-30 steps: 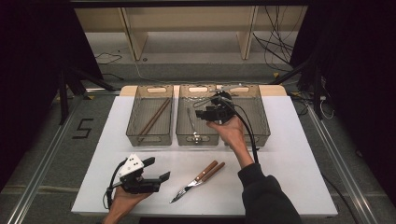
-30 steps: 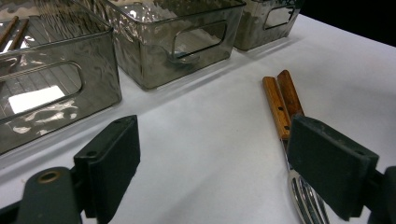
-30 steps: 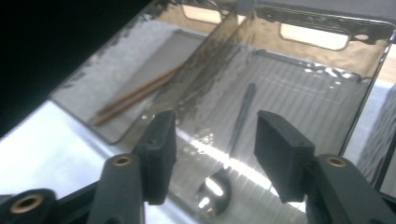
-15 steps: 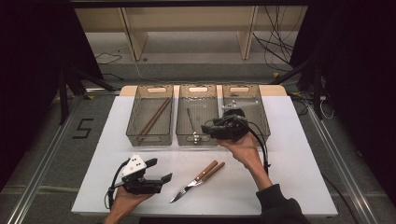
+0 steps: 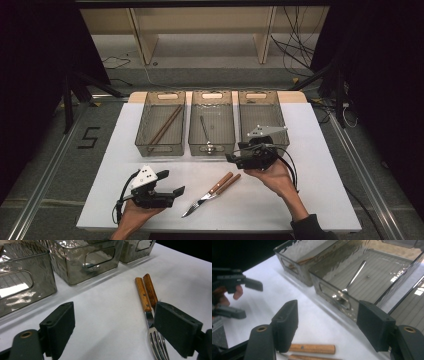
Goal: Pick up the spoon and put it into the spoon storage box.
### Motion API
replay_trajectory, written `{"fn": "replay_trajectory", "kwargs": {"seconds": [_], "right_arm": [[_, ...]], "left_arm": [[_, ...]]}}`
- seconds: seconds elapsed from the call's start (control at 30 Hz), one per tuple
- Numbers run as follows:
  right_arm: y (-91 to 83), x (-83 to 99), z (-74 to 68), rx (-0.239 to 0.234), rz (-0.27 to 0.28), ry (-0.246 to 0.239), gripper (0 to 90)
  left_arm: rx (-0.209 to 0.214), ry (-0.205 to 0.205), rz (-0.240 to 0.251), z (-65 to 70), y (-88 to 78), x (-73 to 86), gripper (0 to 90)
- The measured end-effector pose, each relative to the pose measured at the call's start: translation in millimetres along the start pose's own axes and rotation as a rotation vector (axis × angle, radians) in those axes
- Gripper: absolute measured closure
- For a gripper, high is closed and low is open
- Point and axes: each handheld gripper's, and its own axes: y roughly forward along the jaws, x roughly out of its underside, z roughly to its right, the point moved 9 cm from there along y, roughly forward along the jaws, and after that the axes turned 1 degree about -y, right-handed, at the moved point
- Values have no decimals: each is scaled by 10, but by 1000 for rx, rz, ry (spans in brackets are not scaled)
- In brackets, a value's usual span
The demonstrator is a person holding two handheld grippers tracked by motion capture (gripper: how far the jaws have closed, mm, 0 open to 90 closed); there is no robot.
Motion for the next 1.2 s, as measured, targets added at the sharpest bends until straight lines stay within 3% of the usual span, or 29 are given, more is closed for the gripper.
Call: {"fn": "replay_trajectory", "kwargs": {"seconds": [0.37, 1.2], "right_arm": [[-49, 188, -75, -15, -15, -28, 337], [-203, 624, -100, -21, 21, 22, 312]], "left_arm": [[14, -1, -5, 48, -2, -22, 173], [78, 13, -25, 313, 51, -60, 188]]}}
